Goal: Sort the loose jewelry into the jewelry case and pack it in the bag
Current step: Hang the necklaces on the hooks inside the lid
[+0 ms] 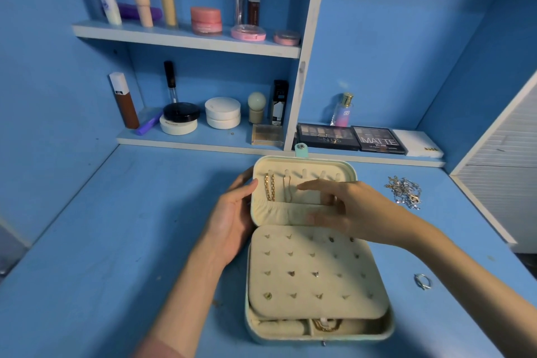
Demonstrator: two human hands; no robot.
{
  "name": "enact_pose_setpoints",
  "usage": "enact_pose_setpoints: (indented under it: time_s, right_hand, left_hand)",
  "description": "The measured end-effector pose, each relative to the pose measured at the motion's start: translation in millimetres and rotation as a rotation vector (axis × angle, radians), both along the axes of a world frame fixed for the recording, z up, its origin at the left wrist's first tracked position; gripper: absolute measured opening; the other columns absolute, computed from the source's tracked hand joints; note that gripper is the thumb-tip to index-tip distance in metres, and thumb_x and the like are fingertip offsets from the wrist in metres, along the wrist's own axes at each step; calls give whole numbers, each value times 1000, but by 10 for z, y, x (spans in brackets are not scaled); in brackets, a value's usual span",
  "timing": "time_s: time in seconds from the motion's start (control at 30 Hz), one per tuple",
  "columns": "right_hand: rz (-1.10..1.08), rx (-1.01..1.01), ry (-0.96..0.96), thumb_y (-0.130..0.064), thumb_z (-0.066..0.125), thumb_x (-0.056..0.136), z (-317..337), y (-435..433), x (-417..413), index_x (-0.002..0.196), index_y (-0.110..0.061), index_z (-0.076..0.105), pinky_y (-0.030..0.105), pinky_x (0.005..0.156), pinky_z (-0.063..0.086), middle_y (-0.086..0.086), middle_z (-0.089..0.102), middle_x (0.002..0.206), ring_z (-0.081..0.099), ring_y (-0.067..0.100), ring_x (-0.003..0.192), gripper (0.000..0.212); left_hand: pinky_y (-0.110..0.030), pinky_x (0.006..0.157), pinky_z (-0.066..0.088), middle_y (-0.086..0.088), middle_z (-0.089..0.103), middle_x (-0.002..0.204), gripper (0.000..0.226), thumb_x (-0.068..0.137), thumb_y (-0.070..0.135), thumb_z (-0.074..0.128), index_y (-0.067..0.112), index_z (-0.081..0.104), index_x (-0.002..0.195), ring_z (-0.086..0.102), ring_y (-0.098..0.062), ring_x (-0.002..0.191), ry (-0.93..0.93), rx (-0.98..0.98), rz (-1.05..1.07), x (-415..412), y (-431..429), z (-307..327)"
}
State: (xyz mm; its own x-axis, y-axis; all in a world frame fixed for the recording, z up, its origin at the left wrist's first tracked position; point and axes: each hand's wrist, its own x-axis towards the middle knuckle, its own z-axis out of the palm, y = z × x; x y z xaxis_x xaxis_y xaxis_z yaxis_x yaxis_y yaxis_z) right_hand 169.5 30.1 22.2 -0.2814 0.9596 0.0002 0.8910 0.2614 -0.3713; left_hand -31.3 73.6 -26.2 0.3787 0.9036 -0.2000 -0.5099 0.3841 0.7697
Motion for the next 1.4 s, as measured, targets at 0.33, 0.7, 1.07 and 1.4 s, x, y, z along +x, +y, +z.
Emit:
enact_pose_setpoints:
  time_s: [0.33, 0.7, 1.07, 1.4]
  right_hand:
    - [-223, 252, 231, -14, 64, 86, 294, 15, 483, 79, -25, 65, 15, 55, 41, -7, 64, 70, 52, 9, 59, 12]
    - [-278, -93, -322, -28, 65, 83, 145, 19, 975, 78, -35, 60, 23, 65, 45, -17, 58, 75, 51, 0, 69, 10]
    - [-271, -82, -483, -30, 58, 86, -53, 22, 944, 96, -27, 65, 24, 62, 35, -6, 55, 93, 50, 16, 83, 12]
    - [-347, -41, -162, -18, 63, 80, -28, 15, 977, 68, -21, 55, 22, 56, 38, -4, 61, 71, 52, 15, 66, 15]
  left_hand:
    - [-33, 76, 51, -7, 71, 109, 50, 79, 18, 53, 17, 57, 129, 67, -19, 95, 24, 24, -13, 2, 9, -20]
    - [-35, 76, 49, -7, 71, 109, 53, 77, 19, 54, 16, 56, 130, 67, -20, 95, 30, 26, -6, 13, -4, -6]
    - [-37, 78, 49, -12, 67, 120, 53, 78, 19, 54, 16, 55, 131, 64, -25, 103, 41, 12, -12, 5, -10, 4]
    - [-36, 76, 50, -11, 67, 120, 52, 78, 19, 53, 16, 56, 130, 65, -22, 100, 40, 15, -6, 7, -17, 15]
